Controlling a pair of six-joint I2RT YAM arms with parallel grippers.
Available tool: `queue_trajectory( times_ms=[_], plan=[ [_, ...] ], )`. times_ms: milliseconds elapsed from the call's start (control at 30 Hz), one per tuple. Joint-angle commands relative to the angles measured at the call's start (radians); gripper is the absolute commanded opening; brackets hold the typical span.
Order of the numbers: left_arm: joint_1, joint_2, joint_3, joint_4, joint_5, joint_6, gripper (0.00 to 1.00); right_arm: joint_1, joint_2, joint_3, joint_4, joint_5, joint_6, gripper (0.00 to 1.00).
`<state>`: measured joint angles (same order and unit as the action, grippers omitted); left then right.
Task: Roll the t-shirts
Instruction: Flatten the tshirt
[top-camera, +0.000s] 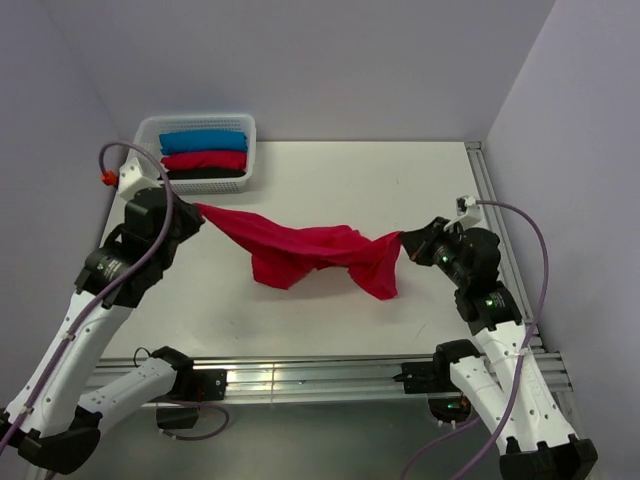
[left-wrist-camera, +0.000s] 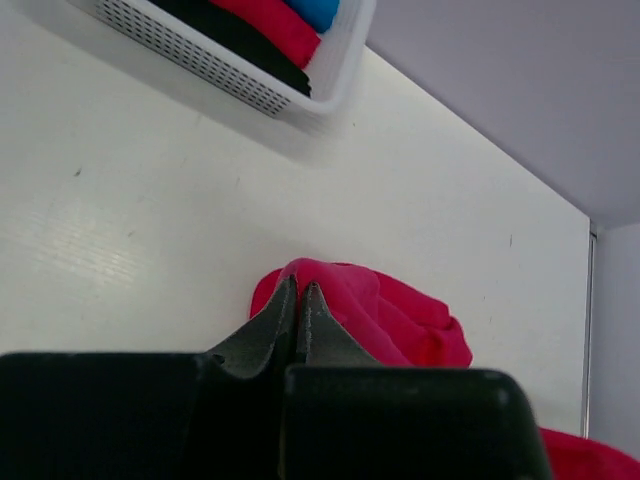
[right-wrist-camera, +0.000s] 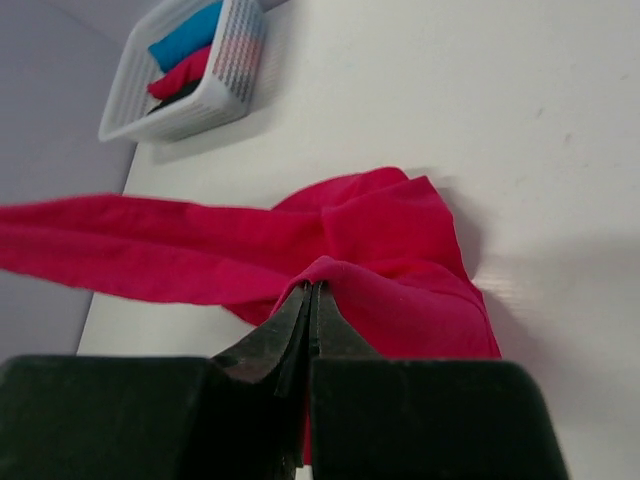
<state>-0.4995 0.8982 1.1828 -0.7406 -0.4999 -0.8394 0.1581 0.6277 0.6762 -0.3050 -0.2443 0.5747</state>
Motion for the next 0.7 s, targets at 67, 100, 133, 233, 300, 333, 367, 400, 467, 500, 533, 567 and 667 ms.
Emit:
queue_trajectory(
  times_ms=[67,100,133,233,300,333,367,400,467,500,533,567,667],
  plan=[
    [0.065,0.021,0.187,-0.082,-0.054,0.071,0.00,-0.006,-0.095,-0.235,0.196,-0.211,0.054,0.00],
    [0.068,0.027,0.213,-0.086,-0.058,0.075,0.00,-0.006,-0.117,-0.275,0.204,-0.229,0.071,0.00],
    [0.068,0.036,0.222,-0.089,-0.066,0.077,0.00,-0.006,-0.141,-0.341,0.205,-0.228,0.086,0.00],
    [0.072,0.047,0.250,-0.100,-0.084,0.086,0.00,-0.006,-0.267,-0.432,0.175,-0.194,0.108,0.00],
    [0.076,0.051,0.274,-0.109,-0.098,0.091,0.00,-0.006,-0.295,-0.455,0.135,-0.176,0.116,0.14],
    [0.079,0.056,0.282,-0.111,-0.098,0.094,0.00,-0.005,-0.299,-0.466,0.124,-0.179,0.111,0.36],
    [0.078,0.057,0.290,-0.111,-0.092,0.094,0.00,-0.005,-0.295,-0.468,0.098,-0.181,0.108,0.45],
    [0.079,0.059,0.300,-0.112,-0.085,0.095,0.00,-0.006,-0.289,-0.468,0.087,-0.182,0.100,0.51],
    [0.079,0.058,0.302,-0.105,-0.069,0.095,0.00,-0.006,-0.273,-0.480,0.098,-0.234,0.103,0.63],
    [0.079,0.057,0.298,-0.100,-0.065,0.094,0.00,-0.005,-0.273,-0.486,0.098,-0.249,0.112,0.65],
    [0.079,0.053,0.293,-0.095,-0.060,0.094,0.00,-0.005,-0.279,-0.500,0.096,-0.262,0.120,0.73],
    [0.079,0.053,0.279,-0.092,-0.058,0.094,0.00,-0.003,-0.289,-0.512,0.112,-0.285,0.123,0.75],
    [0.081,0.047,0.258,-0.086,-0.062,0.091,0.00,0.004,-0.330,-0.561,0.132,-0.302,0.139,0.98]
  ],
)
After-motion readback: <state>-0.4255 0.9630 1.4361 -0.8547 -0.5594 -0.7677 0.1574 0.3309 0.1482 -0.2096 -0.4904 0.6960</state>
